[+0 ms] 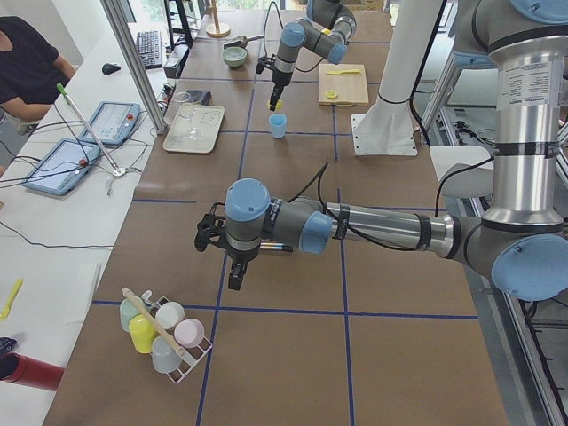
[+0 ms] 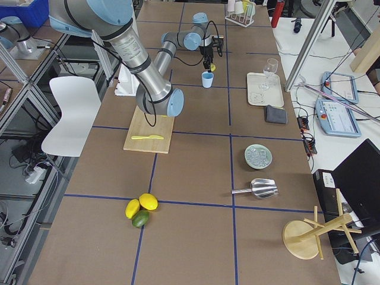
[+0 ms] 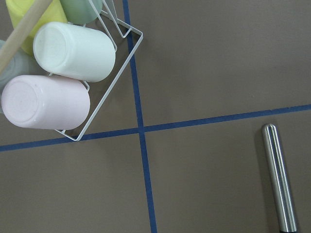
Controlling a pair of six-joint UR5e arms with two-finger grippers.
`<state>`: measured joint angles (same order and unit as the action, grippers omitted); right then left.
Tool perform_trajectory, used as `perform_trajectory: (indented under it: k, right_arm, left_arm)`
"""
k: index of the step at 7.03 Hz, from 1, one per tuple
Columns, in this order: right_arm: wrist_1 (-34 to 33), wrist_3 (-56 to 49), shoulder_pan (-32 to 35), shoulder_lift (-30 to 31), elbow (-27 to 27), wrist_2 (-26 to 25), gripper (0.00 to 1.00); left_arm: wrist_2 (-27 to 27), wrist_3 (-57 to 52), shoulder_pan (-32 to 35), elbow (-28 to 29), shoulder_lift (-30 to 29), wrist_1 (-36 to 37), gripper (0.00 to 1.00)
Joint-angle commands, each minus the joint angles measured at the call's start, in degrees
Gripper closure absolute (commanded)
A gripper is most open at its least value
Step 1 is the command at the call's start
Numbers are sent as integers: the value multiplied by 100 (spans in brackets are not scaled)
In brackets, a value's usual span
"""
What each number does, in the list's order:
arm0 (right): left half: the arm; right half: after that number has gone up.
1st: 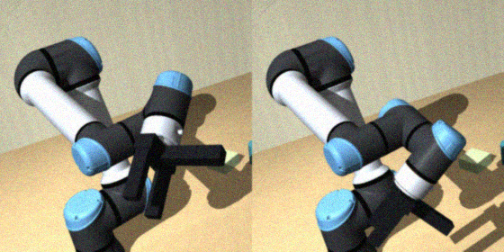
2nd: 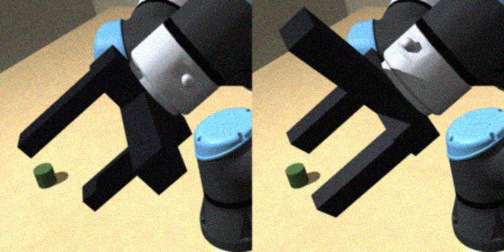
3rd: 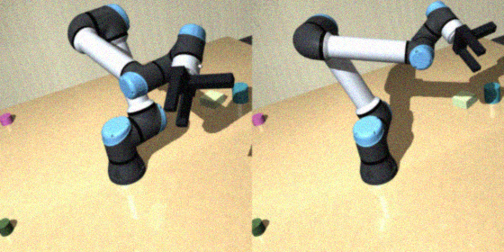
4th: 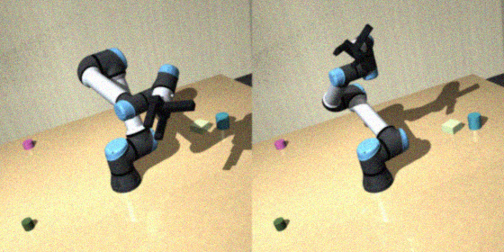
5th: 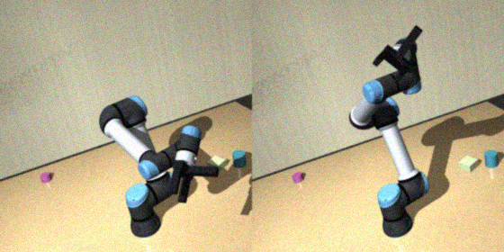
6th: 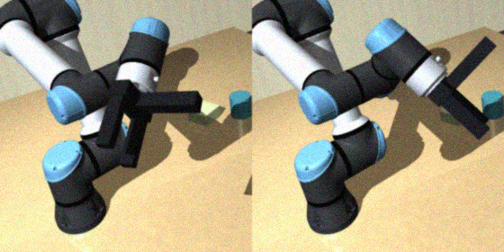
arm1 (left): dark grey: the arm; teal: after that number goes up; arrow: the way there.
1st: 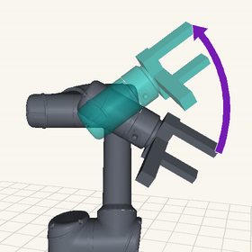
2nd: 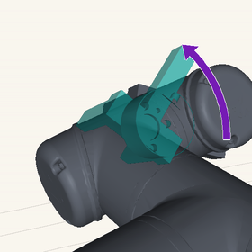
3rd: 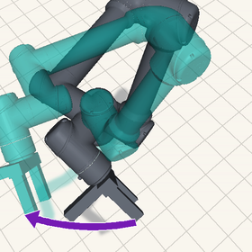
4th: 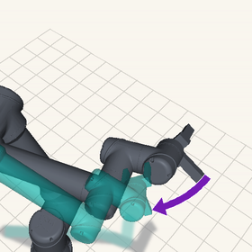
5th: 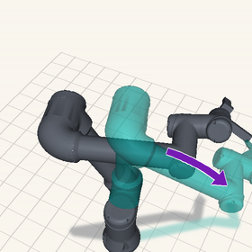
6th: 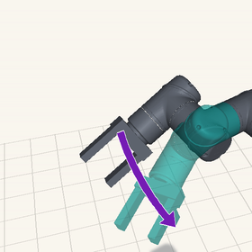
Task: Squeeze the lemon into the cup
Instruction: 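Lower the lemon slice into the blue cup and open the right gripper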
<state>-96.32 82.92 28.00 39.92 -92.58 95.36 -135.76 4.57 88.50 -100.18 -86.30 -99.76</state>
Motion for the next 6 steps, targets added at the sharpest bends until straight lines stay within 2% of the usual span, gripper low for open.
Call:
perform_trajectory:
  k: [1, 6]
  right_arm:
    - [454, 5, -14, -141, 483, 26, 39]
    - [430, 13, -23, -151, 522, 412, 36]
  left_arm:
    - [-3, 0, 9, -28, -1, 0, 0]
    - [-3, 0, 9, -37, -1, 9, 0]
